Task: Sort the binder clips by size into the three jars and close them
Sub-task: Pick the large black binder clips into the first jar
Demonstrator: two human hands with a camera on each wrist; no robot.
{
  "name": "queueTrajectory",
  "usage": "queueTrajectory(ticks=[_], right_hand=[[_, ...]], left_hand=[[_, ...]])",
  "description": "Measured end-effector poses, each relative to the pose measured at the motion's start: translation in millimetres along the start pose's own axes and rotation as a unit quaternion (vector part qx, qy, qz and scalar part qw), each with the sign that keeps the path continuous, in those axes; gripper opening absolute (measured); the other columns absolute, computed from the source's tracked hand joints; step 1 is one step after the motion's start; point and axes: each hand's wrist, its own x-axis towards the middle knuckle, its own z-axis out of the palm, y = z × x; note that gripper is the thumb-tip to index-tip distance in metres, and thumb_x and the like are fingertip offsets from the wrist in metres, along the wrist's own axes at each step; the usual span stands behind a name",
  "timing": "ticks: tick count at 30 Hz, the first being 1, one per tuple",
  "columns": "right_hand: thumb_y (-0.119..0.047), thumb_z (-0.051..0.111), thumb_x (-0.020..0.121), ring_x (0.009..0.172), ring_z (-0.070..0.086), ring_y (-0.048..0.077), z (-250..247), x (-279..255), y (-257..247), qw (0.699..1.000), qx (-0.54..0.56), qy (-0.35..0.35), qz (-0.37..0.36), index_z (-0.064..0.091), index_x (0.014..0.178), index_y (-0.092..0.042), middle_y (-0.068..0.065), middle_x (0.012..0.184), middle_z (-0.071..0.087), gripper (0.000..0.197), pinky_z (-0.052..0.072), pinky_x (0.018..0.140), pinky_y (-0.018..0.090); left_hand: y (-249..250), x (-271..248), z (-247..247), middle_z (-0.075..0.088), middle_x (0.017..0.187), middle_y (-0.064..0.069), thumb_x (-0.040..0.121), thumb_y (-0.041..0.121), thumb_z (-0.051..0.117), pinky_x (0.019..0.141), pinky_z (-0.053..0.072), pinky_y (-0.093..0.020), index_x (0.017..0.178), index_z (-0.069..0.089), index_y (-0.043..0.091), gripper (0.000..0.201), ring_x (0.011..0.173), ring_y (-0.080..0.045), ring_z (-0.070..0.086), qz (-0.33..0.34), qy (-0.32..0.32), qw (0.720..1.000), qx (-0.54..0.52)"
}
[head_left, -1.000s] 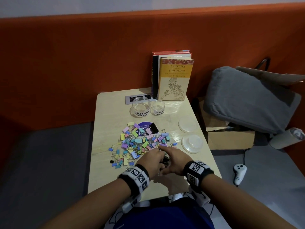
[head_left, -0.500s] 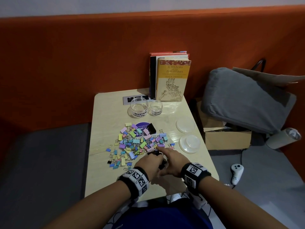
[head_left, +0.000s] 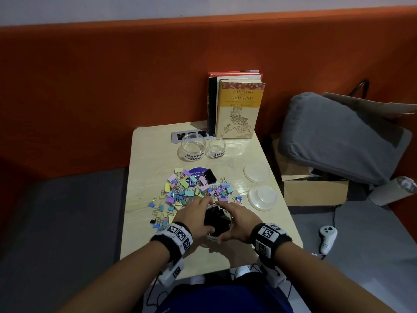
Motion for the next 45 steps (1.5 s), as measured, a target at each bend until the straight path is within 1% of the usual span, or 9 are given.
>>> queueTrajectory(ticks=[6, 10, 12, 15, 20, 25, 31, 37, 45], right_hand=[[-0.052, 0.089, 0.055, 0.132, 0.043, 0.02, 5.9, 6.1, -8.7, 1.0, 0.012, -0.012, -0.006, 0.021, 0.152, -0.036, -0.002, 0.15, 0.041, 0.12, 0.039, 0.108, 0.038], [-0.058, 0.089, 0.047, 0.134, 0.041, 0.022, 8.7, 18.8, -10.8, 0.999, 0.012, -0.048, -0.024, 0.017, 0.153, -0.033, -0.001, 0.151, 0.037, 0.131, 0.041, 0.108, 0.043], [-0.042, 0.093, 0.054, 0.126, 0.05, 0.021, -2.5, 22.9, -12.1, 0.998, 0.029, -0.06, -0.01, 0.017, 0.155, -0.029, -0.003, 0.15, 0.034, 0.127, 0.047, 0.102, 0.039], [-0.018, 0.079, 0.076, 0.108, 0.06, 0.019, -24.2, 30.5, -14.5, 0.999, 0.029, -0.046, 0.0, 0.035, 0.149, -0.023, -0.002, 0.14, 0.047, 0.085, 0.049, 0.095, 0.03], [-0.022, 0.063, 0.088, 0.108, 0.058, 0.019, -56.6, 63.6, -22.3, 0.998, -0.052, 0.044, 0.018, 0.061, 0.123, -0.02, 0.0, 0.118, 0.062, 0.035, 0.044, 0.088, 0.025], [-0.019, 0.059, 0.091, 0.108, 0.058, 0.025, -65.3, 102.0, -30.0, 0.991, -0.09, 0.097, 0.017, 0.058, 0.127, -0.018, 0.006, 0.119, 0.058, 0.036, 0.046, 0.09, 0.03], [-0.003, 0.06, 0.082, 0.131, 0.046, 0.034, -50.3, 141.6, -21.4, 0.984, -0.175, -0.018, -0.002, 0.035, 0.148, -0.029, 0.004, 0.16, 0.021, 0.074, 0.04, 0.11, 0.041], [-0.013, 0.071, 0.08, 0.108, 0.059, 0.031, -46.2, 145.8, -16.9, 0.981, -0.192, 0.026, 0.029, 0.052, 0.127, -0.013, 0.009, 0.12, 0.051, 0.05, 0.049, 0.093, 0.036], [-0.029, 0.071, 0.08, 0.097, 0.06, 0.023, -78.7, 106.4, -21.5, 0.985, -0.081, 0.152, 0.008, 0.064, 0.119, -0.012, 0.006, 0.115, 0.053, 0.043, 0.049, 0.09, 0.028]], left_hand=[[-24.3, 2.5, -15.9, 0.036, 0.149, 0.0, 0.07, 0.05, 0.083, 0.108, 0.042, -0.04, 0.146, 0.026, 0.038, 0.096, 0.133, -0.022, 0.043, 0.043, -0.092, 0.988, -0.113], [-33.0, -4.4, -23.7, 0.029, 0.154, 0.002, 0.063, 0.051, 0.088, 0.114, 0.035, -0.038, 0.155, 0.014, 0.032, 0.119, 0.139, -0.02, 0.033, 0.078, -0.123, 0.988, -0.054], [-37.6, -8.2, -23.1, 0.029, 0.156, 0.006, 0.066, 0.048, 0.087, 0.115, 0.034, -0.036, 0.155, 0.016, 0.031, 0.115, 0.141, -0.019, 0.032, 0.08, -0.122, 0.989, -0.035], [-43.8, -15.4, -23.0, 0.019, 0.163, 0.008, 0.072, 0.046, 0.084, 0.117, 0.025, -0.034, 0.157, 0.013, 0.032, 0.112, 0.147, -0.018, 0.023, 0.065, -0.115, 0.991, -0.032], [-48.1, -20.6, -21.1, 0.021, 0.162, 0.009, 0.071, 0.045, 0.084, 0.118, 0.023, -0.034, 0.156, 0.014, 0.04, 0.11, 0.148, -0.018, 0.024, 0.04, -0.101, 0.992, -0.064], [-53.4, -16.0, -20.0, 0.025, 0.161, 0.013, 0.068, 0.047, 0.086, 0.118, 0.027, -0.037, 0.155, 0.017, 0.044, 0.111, 0.146, -0.017, 0.027, 0.028, -0.105, 0.991, -0.079], [-56.7, -14.8, -17.8, 0.025, 0.16, 0.014, 0.068, 0.046, 0.087, 0.118, 0.027, -0.034, 0.154, 0.017, 0.044, 0.111, 0.145, -0.016, 0.029, 0.033, -0.1, 0.991, -0.085], [-56.9, -15.8, -18.5, 0.025, 0.16, 0.015, 0.069, 0.043, 0.087, 0.119, 0.027, -0.036, 0.154, 0.018, 0.044, 0.109, 0.146, -0.016, 0.027, 0.032, -0.098, 0.991, -0.091], [-57.5, -15.5, -18.7, 0.026, 0.159, 0.016, 0.068, 0.046, 0.086, 0.115, 0.03, -0.035, 0.153, 0.018, 0.047, 0.11, 0.144, -0.015, 0.03, 0.022, -0.104, 0.99, -0.093]])
